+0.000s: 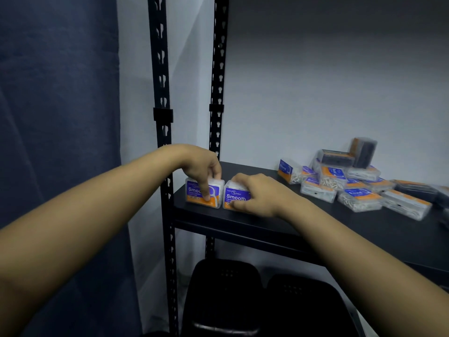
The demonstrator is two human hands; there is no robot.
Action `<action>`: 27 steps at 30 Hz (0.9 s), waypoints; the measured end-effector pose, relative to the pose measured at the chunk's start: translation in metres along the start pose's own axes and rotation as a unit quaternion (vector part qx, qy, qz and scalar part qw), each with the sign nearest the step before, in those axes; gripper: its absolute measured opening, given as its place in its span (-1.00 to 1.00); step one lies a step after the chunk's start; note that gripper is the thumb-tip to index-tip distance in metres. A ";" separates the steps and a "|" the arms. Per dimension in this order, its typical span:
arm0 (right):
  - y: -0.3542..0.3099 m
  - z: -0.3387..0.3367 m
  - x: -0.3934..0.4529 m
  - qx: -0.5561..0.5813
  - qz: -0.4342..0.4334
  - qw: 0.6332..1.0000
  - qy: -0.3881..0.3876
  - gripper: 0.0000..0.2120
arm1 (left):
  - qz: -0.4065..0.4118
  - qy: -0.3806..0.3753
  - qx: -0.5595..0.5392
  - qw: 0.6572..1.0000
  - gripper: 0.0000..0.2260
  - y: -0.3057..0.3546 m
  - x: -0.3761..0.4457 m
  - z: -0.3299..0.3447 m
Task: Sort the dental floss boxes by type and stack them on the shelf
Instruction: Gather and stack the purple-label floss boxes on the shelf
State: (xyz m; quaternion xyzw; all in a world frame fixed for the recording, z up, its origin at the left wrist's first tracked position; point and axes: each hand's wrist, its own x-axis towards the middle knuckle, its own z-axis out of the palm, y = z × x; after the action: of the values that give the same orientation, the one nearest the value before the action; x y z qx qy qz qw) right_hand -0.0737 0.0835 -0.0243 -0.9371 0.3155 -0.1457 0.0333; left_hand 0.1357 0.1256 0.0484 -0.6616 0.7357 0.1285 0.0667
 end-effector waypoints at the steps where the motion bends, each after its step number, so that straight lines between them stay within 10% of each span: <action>1: 0.000 0.002 0.000 -0.009 -0.001 1.000 0.005 -0.43 | 0.001 -0.001 -0.003 1.000 -0.64 0.000 0.000 0.000; 27: 0.000 0.008 0.003 -0.041 -0.008 0.999 0.021 -0.45 | -0.011 0.007 0.002 1.000 -0.67 0.003 0.004 0.002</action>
State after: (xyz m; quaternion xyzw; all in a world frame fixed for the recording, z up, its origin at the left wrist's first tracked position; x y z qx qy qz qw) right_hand -0.0692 0.0814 -0.0316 -0.9369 0.3142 -0.1527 -0.0130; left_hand 0.1318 0.1224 0.0452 -0.6701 0.7293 0.1221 0.0640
